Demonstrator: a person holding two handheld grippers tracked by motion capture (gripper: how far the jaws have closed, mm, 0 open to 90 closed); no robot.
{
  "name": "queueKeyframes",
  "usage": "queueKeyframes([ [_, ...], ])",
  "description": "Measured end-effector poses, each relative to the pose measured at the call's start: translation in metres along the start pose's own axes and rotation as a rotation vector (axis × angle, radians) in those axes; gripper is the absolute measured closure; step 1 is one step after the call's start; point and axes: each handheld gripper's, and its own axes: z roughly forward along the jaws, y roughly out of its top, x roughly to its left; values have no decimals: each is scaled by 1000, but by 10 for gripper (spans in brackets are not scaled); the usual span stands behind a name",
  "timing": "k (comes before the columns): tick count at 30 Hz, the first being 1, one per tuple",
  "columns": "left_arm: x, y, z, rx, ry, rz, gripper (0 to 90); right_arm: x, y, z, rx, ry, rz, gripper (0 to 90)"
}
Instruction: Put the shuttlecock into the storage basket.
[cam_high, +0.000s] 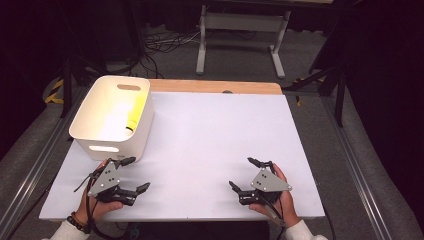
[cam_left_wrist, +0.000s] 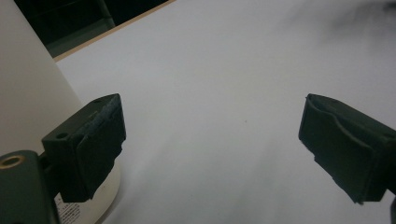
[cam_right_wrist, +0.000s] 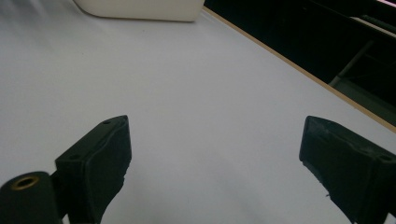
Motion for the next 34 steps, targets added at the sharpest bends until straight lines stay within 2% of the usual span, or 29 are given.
queueKeyframes([
  [30, 1, 0, 6, 22, -12, 5, 87, -2, -2, -1, -2, -5, 1, 95],
  [34, 1, 0, 7, 19, -15, -5, 88, -3, -3, -1, -2, -4, 4, 95],
])
